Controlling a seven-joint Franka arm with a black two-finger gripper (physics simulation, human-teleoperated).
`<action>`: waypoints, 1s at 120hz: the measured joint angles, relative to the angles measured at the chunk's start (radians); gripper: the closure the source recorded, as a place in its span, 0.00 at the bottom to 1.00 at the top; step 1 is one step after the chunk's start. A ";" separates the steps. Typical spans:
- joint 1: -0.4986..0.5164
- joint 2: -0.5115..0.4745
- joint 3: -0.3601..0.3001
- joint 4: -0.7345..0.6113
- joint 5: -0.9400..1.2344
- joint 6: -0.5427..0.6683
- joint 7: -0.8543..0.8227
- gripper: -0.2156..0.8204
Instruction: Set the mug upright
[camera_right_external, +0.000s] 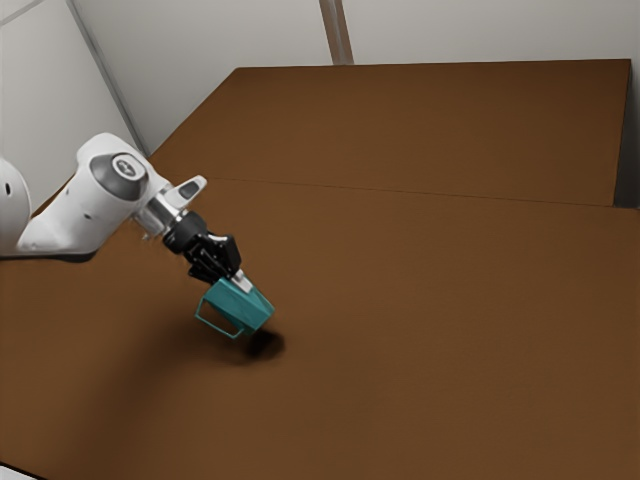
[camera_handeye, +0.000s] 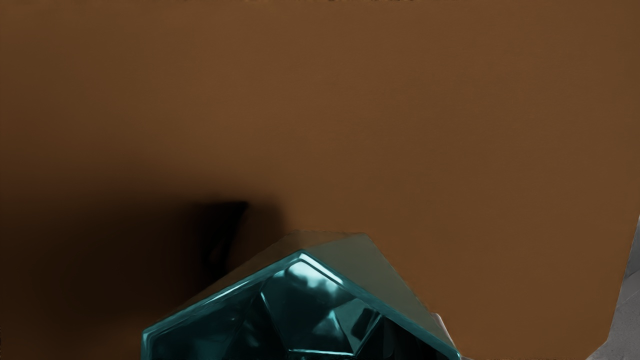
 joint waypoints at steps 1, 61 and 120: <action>-0.004 -0.001 0.001 0.002 0.004 0.002 0.000 0.96; -0.270 0.006 0.005 0.121 0.393 0.181 0.018 0.97; -0.356 0.210 -0.007 0.262 0.712 0.422 0.170 0.97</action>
